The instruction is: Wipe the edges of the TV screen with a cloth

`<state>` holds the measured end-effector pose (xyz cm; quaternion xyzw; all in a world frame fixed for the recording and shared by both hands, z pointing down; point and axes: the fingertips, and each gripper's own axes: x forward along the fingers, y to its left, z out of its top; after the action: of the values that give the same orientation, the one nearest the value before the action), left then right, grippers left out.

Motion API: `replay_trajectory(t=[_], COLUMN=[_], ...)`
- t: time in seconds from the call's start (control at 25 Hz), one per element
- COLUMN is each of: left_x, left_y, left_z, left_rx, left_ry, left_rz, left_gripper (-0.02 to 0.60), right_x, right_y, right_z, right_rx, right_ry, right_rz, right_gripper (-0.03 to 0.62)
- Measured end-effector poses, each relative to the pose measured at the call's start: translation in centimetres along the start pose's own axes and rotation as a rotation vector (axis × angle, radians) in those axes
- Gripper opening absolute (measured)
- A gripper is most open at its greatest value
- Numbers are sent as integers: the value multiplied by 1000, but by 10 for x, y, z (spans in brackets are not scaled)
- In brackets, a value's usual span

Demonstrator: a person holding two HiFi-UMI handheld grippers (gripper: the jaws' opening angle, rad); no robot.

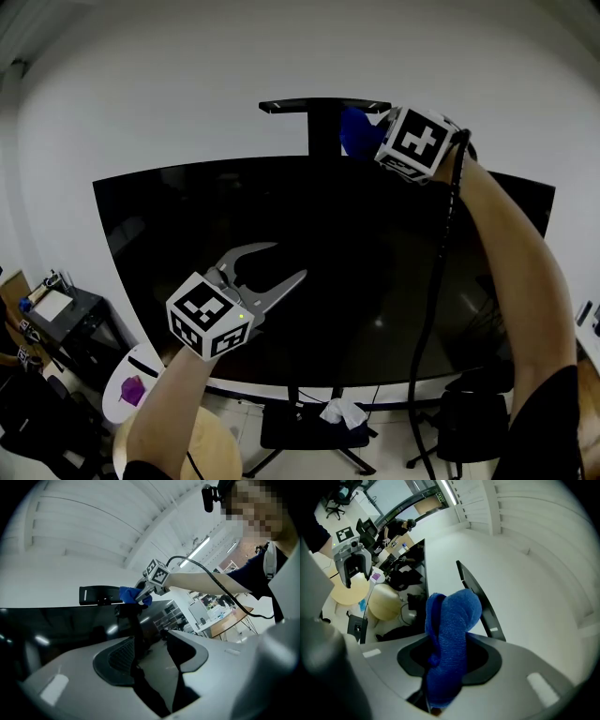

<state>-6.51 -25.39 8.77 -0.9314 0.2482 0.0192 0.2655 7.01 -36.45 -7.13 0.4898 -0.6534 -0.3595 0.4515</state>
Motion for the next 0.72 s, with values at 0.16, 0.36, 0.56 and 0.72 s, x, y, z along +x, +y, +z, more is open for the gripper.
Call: replay_trajectory(t=[0.16,0.36,0.56,0.72], left_x=[-3,-14,-35,-61], left_y=[6,14,29,47], left_z=[-1,-3,-9,-14], left_rx=[-8,-9,-3,6], left_ry=[11,20,28,42], left_rz=[35,63,74,70], left_gripper=[195,194,195,193], right_x=[5,15,24,29], right_y=[6,15,24,33], right_z=[18,46,80,113], right_rx=[-20,-33,-50,-55], right_ry=[-27,-58,-77,-79], right_rz=[15,20,22,7], right_gripper=[146,146,146,146])
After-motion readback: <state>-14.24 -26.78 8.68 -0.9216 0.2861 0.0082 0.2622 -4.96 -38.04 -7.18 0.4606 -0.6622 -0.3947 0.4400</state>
